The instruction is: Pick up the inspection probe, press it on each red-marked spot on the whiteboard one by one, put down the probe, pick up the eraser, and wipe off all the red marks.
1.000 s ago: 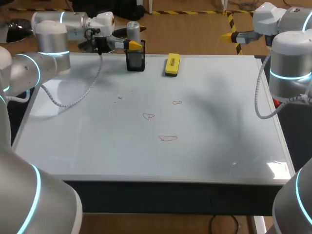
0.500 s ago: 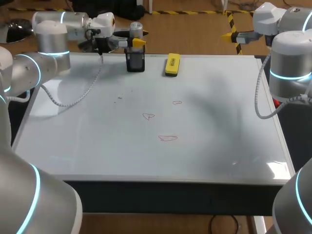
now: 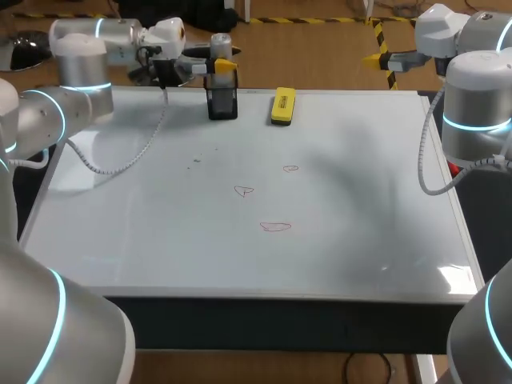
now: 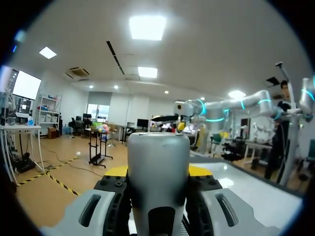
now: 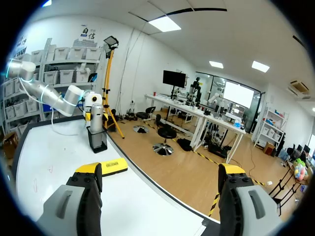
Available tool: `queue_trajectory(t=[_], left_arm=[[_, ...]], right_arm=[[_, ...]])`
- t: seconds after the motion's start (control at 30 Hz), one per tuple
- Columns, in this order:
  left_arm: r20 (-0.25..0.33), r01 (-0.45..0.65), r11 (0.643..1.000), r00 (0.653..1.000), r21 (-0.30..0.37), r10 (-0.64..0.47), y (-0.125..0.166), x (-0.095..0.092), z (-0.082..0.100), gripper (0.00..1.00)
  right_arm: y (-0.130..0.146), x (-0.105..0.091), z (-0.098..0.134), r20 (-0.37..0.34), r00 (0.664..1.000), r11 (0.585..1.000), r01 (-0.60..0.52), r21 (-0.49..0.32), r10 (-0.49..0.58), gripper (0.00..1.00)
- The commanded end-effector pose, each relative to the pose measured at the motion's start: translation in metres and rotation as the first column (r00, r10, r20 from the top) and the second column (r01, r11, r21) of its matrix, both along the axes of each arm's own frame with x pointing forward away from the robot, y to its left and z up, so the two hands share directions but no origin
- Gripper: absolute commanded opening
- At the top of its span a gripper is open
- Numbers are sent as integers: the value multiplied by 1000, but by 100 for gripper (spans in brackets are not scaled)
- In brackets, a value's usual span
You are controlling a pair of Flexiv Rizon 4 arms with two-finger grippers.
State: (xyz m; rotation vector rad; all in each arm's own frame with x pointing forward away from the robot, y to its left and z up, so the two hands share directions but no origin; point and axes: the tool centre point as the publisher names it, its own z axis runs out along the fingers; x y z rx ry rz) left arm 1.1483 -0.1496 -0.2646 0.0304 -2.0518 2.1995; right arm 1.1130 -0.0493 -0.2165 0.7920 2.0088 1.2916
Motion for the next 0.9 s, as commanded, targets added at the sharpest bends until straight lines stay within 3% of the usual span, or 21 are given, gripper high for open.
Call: queue_trajectory(t=[0.03,0.5,0.9], left_arm=[[9,-13,1000,1000,-7,13,0,-2,6,0],[84,-14,1000,996,-23,16,1,3,50,0],[89,-36,999,995,-13,37,8,-5,87,0]], right_arm=[[0,0,0,-1,1000,1000,-1,-1,1,100],[0,0,0,-1,1000,1000,-1,-1,1,100],[0,0,0,-1,1000,1000,-1,-1,1,100]])
